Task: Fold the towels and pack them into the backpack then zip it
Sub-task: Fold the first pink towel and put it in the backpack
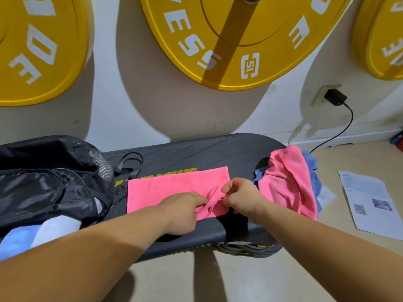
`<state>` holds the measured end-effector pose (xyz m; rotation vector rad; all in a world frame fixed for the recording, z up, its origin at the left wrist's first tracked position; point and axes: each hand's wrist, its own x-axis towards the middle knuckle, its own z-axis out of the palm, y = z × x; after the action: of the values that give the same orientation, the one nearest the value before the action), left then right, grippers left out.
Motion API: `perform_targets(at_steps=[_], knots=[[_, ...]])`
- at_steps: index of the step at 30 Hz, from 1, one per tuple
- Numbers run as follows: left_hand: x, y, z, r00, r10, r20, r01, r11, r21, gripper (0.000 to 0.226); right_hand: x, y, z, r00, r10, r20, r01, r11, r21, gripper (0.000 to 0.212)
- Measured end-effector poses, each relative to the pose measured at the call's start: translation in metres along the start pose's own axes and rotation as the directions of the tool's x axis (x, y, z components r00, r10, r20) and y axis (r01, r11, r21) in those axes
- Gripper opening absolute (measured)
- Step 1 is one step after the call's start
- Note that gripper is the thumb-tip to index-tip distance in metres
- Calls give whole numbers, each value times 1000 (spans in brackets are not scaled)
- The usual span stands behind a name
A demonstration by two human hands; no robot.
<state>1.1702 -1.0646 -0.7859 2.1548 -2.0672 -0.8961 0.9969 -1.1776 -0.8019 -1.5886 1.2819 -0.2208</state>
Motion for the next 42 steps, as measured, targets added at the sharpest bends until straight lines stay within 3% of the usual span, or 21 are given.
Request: perform_targets(at_steps=[4, 10, 13, 16, 18, 20, 21, 23, 26, 29, 32, 35, 38, 42], knots=[[2, -3, 2, 1000, -3, 17, 3, 1000, 3, 65, 0, 4, -8, 995, -63, -73, 47, 976, -211, 27], [-3, -3, 5, 997, 30, 69, -31, 999, 11, 68, -16, -4, -29, 984, 148, 100, -79, 862, -501, 21], [-6, 3, 7, 995, 42, 94, -51, 994, 95, 64, -14, -8, -37, 998, 48, 49, -17, 865, -501, 22], [-9, 12, 9, 990, 33, 137, -58, 981, 183, 62, -10, -8, -35, 984, -152, 90, 176, 871, -458, 25], [-9, 15, 10, 988, 21, 154, -56, 974, 222, 64, -10, -6, -31, 950, -198, 242, 299, 804, -514, 20], [-11, 14, 9, 985, 14, 171, -51, 975, 215, 66, -11, -6, -27, 933, -158, 323, 343, 660, -669, 6], [-12, 13, 7, 984, 15, 175, -48, 982, 185, 66, -11, -8, -27, 941, -116, 319, 324, 586, -743, 3], [-15, 7, 4, 990, 32, 140, -42, 997, 66, 63, -8, -16, -27, 963, -34, 266, 242, 537, -808, 14], [-24, -9, -4, 999, 38, -18, -38, 998, -47, 55, 0, -29, -24, 988, 14, 154, 122, 545, -830, 28], [-33, -42, -14, 976, -69, -209, 59, 997, -52, 48, 10, -34, -14, 988, -143, 50, 119, 525, -843, 29], [-41, -83, -23, 912, -237, -336, 230, 971, -60, 41, 25, -36, -5, 945, -327, -14, 202, 615, -763, 28], [-46, -108, -26, 863, -372, -342, 356, 928, -112, 42, 43, -36, 2, 925, -379, 29, 276, 617, -737, 33], [-39, -110, -28, 858, -403, -319, 372, 915, -155, 44, 57, -34, 9, 941, -330, 74, 277, 627, -728, 36], [-29, -103, -33, 851, -448, -273, 468, 884, 8, 44, 64, -32, 7, 948, -316, 37, 240, 634, -735, 34]])
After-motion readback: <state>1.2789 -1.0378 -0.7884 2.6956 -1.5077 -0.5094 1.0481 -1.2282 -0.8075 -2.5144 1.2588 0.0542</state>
